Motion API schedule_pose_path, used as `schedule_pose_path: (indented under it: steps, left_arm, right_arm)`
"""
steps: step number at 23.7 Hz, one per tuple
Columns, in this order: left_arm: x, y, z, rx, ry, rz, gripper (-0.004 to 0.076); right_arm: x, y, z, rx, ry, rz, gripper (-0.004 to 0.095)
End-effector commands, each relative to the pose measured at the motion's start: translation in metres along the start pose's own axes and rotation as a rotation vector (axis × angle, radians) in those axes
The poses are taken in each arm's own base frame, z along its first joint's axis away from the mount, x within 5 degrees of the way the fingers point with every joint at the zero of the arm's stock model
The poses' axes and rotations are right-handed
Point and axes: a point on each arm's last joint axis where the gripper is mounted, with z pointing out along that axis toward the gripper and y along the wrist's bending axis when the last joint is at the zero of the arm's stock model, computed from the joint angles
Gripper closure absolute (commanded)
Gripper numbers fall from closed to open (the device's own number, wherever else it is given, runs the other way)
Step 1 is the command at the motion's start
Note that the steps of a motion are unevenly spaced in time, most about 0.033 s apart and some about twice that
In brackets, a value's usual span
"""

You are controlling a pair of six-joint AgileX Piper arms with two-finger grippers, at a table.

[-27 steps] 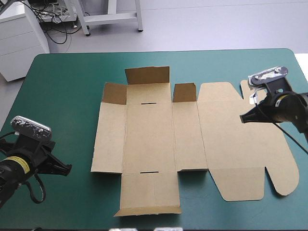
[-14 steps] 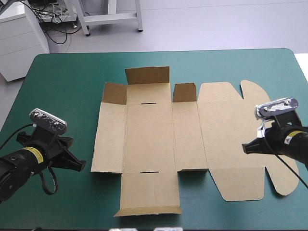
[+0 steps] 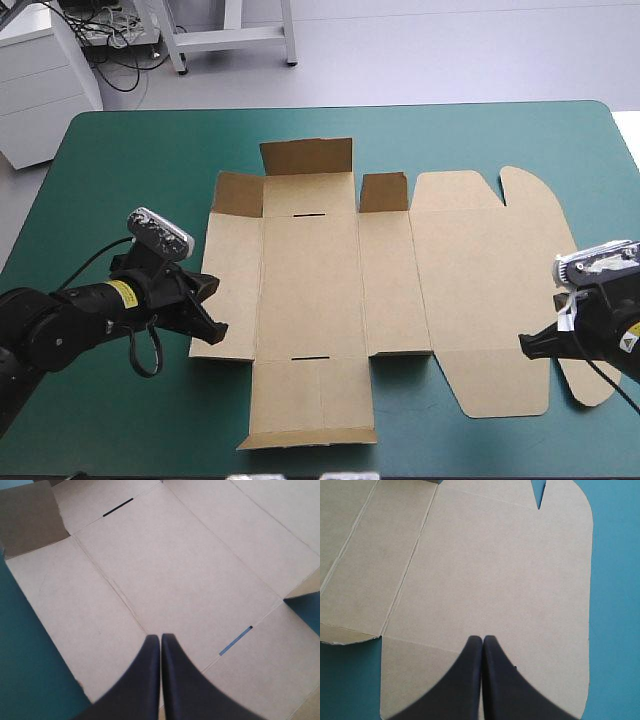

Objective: Fold the box

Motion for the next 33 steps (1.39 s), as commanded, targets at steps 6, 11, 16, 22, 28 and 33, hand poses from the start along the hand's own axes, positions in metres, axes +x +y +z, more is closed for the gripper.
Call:
schedule_pose_path:
  steps: [6, 11, 16, 22, 28, 33]
  left_arm:
    - [-0.027, 0.003, 0.027, 0.052, -0.026, 0.011, 0.0730]
    - [-0.031, 0.022, 0.046, 0.170, -0.032, -0.044, 0.0730]
    - [-0.023, 0.078, 0.043, 0.302, -0.081, -0.247, 0.0730]
    - [0.014, 0.146, 0.005, 0.204, -0.110, -0.488, 0.0731]
    - [0.033, 0.161, -0.005, 0.107, -0.049, -0.567, 0.0520]
    - [0.050, 0.158, 0.007, 0.128, 0.007, -0.631, 0.0245]
  right_arm:
    - [0.003, 0.000, 0.007, 0.007, -0.014, 0.009, 0.0931]
    - [0.015, 0.002, 0.020, -0.008, 0.046, 0.015, 0.0930]
    - [0.021, 0.003, 0.027, -0.013, 0.077, 0.015, 0.0931]
    - [0.017, 0.003, 0.027, -0.006, 0.034, 0.015, 0.0931]
    - [0.017, 0.003, 0.027, -0.005, 0.030, 0.015, 0.0931]
    - [0.016, 0.002, 0.027, -0.003, 0.019, 0.015, 0.0931]
